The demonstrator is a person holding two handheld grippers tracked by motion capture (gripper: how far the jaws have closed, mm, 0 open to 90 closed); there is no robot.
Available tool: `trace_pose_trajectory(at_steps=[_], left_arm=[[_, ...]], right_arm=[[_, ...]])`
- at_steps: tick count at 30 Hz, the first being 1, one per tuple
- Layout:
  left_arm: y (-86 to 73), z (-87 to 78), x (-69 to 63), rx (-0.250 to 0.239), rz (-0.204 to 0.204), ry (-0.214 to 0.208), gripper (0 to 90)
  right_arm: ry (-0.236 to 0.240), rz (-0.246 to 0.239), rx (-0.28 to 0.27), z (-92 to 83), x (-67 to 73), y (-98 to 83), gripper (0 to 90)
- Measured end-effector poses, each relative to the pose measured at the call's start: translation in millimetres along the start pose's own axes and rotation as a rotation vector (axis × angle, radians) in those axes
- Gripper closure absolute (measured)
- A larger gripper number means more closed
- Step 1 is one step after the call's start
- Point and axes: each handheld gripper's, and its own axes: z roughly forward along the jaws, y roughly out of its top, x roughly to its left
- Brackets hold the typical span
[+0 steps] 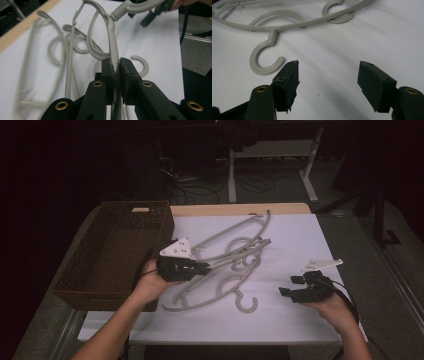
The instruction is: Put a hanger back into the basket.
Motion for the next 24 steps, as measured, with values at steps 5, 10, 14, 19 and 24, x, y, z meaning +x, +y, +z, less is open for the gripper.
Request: trace_pose_trajectory(at_steps=[5,10,14,19,24], left_arm=[[11.9,-28.7,12.4,-0.027,-0.016,0.022,82.3],[20.0,-61.0,26.0,-0.037,-0.045,0.057,82.3],[20.5,-86.8,37.3,-0.047,-0.064,0.103,82.3],[12.4,-116.5,53.2,-0.054,-0.090,0.151,82.3],[-4.9,-143.2,66.4,-0.056,-0.124,0.208,82.3]], right_arm=[[0.004,0.000,-0.002,0.6,0.0,-0.1,29.3],[0.018,0.004,-0.011,1.8,0.0,0.4,20.4],[0.009,-0.003,-0.012,6.2,2.8,1.2,12.8],[-0.003,-0.009,-0.038,11.0,5.0,4.1,0.0],[-0.014,-0.021,-0.030,17.0,7.5,4.1,0.0]])
